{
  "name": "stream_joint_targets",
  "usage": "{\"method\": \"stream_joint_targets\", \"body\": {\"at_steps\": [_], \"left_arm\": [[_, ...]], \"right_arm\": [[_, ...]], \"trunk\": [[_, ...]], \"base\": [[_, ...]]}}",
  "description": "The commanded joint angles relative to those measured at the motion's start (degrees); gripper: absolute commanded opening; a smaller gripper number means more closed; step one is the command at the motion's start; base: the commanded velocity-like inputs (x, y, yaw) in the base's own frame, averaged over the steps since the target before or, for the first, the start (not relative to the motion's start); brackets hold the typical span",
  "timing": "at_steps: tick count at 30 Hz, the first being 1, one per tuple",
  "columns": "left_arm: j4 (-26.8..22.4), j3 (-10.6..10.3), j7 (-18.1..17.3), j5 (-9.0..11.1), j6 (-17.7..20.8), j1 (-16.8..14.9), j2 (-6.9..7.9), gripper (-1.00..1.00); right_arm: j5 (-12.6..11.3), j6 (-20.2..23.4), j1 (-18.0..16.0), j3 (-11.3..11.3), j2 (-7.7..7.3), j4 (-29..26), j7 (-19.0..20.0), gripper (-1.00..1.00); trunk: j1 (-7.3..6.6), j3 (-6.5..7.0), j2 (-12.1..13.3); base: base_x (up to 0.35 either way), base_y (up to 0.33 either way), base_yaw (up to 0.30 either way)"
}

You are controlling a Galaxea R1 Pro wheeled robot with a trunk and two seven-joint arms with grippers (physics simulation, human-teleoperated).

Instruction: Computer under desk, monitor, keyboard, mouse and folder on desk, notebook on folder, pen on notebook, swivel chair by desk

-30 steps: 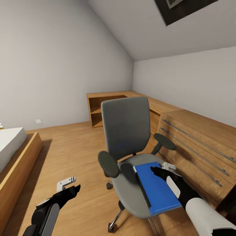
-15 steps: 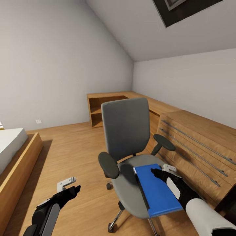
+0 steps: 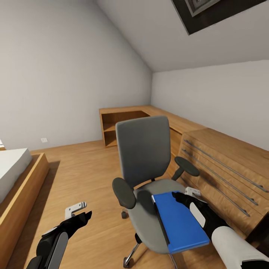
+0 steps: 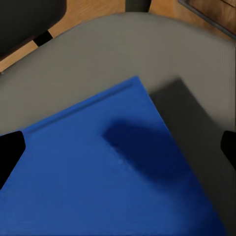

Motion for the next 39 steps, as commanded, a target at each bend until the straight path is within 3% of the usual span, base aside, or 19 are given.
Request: {"method": "stream_joint_targets", "body": {"at_steps": [1, 12, 15, 20, 26, 32, 34, 37, 39], "left_arm": [[-0.07, 0.06, 0.42, 0.61, 0.25, -0.04, -0.04, 1.00], [-0.07, 0.06, 0.42, 0.54, 0.25, -0.04, -0.04, 1.00], [-0.08, 0.06, 0.41, 0.53, 0.25, -0.04, -0.02, 1.00], [-0.07, 0.14, 0.35, 0.52, 0.25, -0.04, 0.05, 1.00], [-0.07, 0.15, 0.26, 0.52, 0.25, -0.04, 0.10, 1.00], [-0.07, 0.41, 0.25, 0.52, 0.25, -0.04, 0.11, 1.00], [-0.07, 0.46, 0.25, 0.52, 0.25, -0.04, 0.13, 1.00], [-0.07, 0.49, 0.25, 0.52, 0.25, -0.04, 0.11, 1.00], [-0.07, 0.50, 0.25, 0.54, 0.20, -0.04, 0.10, 1.00]], "right_arm": [[-0.24, 0.21, -0.02, 0.29, -0.07, -0.09, -0.06, 1.00], [-0.28, -0.59, 0.13, 0.23, -0.19, -1.90, 0.03, 1.00], [-0.43, -0.17, 1.37, 0.23, -0.21, -8.13, -0.04, 1.00], [-1.66, 3.03, 7.02, 0.10, -0.16, -18.57, -0.21, 1.00], [-9.17, 4.58, 10.83, -0.24, -0.77, -25.66, -0.29, 1.00], [-14.60, 4.84, 12.13, -0.42, -1.46, -27.51, -0.24, 1.00], [-17.57, 4.87, 12.22, -1.20, -1.72, -27.62, -0.23, 1.00], [-24.11, 5.88, 12.27, -3.68, -2.33, -27.59, -0.29, 1.00], [-26.28, 7.02, 12.28, -4.21, -2.60, -27.50, -0.31, 1.00]], "trunk": [[-0.23, 0.13, 0.39], [-2.65, 2.10, 4.80], [-3.09, 2.46, 5.60], [-3.09, 2.46, 5.60], [-3.09, 2.46, 5.60], [-3.09, 2.46, 5.60], [-3.09, 2.46, 5.60], [-3.09, 2.46, 5.60], [-3.09, 2.46, 5.60]], "base": [[0.000, 0.000, 0.000], [0.000, 0.000, 0.000], [0.000, 0.000, 0.000], [0.000, 0.000, 0.000], [0.000, 0.000, 0.000], [0.000, 0.000, 0.000], [0.000, 0.000, 0.000], [0.000, 0.000, -0.002], [0.000, 0.000, -0.101]]}}
